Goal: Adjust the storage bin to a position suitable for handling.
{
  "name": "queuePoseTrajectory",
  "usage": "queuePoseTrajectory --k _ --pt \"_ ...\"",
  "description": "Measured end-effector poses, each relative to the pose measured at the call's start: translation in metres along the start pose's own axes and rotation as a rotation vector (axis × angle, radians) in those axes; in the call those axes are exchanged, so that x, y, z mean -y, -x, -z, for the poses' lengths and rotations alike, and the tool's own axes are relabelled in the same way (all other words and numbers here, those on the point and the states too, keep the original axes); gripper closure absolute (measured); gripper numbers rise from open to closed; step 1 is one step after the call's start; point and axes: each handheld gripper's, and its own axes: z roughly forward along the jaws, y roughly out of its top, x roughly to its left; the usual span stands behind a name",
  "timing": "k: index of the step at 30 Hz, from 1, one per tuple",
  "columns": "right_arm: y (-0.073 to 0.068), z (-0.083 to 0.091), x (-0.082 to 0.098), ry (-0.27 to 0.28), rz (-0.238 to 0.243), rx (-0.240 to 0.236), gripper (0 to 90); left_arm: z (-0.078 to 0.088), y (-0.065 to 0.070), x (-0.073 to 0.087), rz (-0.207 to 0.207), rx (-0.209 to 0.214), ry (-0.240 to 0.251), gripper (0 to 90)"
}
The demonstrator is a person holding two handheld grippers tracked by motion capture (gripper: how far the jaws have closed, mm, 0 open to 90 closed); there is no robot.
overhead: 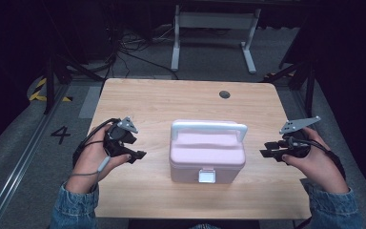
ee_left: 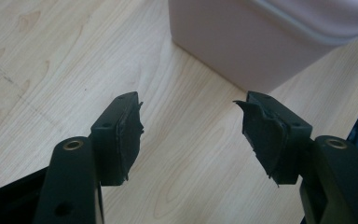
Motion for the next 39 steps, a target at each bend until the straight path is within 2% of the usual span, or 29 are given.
queuePoseTrajectory --k 1,2,6,10,18,27,30,35,39 --pt "0.0 0.0 0.0 0.0 0.0 0.002 61.4 0.002 0.001 -0.002 0.014 -0.007 0.041 36.3" --pt "0.0 0.0 0.0 0.0 0.0 0.002 61.4 0.002 0.001 -0.002 0.014 -0.007 0.041 35.8" --pt "0.0 0.003 0.003 0.008 -0.012 0.013 60.5 0.004 0.005 -0.008 -0.01 0.012 0.126 35.0" --pt "0.0 0.006 0.006 0.012 -0.019 0.022 60.5 0.002 0.01 -0.017 -0.041 0.042 0.143 35.0" --pt "-0.003 0.014 0.016 0.021 -0.044 0.039 60.1 -0.009 0.019 -0.039 -0.082 0.076 0.225 34.7" --pt "-0.005 0.018 0.026 0.009 -0.056 0.066 58.5 -0.029 0.026 -0.057 -0.099 0.097 0.294 33.3" --pt "-0.005 0.019 0.028 0.014 -0.069 0.062 58.5 -0.034 0.026 -0.061 -0.095 0.099 0.319 34.2" --pt "-0.005 0.018 0.03 0.011 -0.075 0.055 58.6 -0.043 0.025 -0.064 -0.088 0.074 0.354 38.6" --pt "-0.005 0.018 0.031 0.013 -0.073 0.058 58.6 -0.051 0.026 -0.066 -0.066 0.076 0.37 47.3"
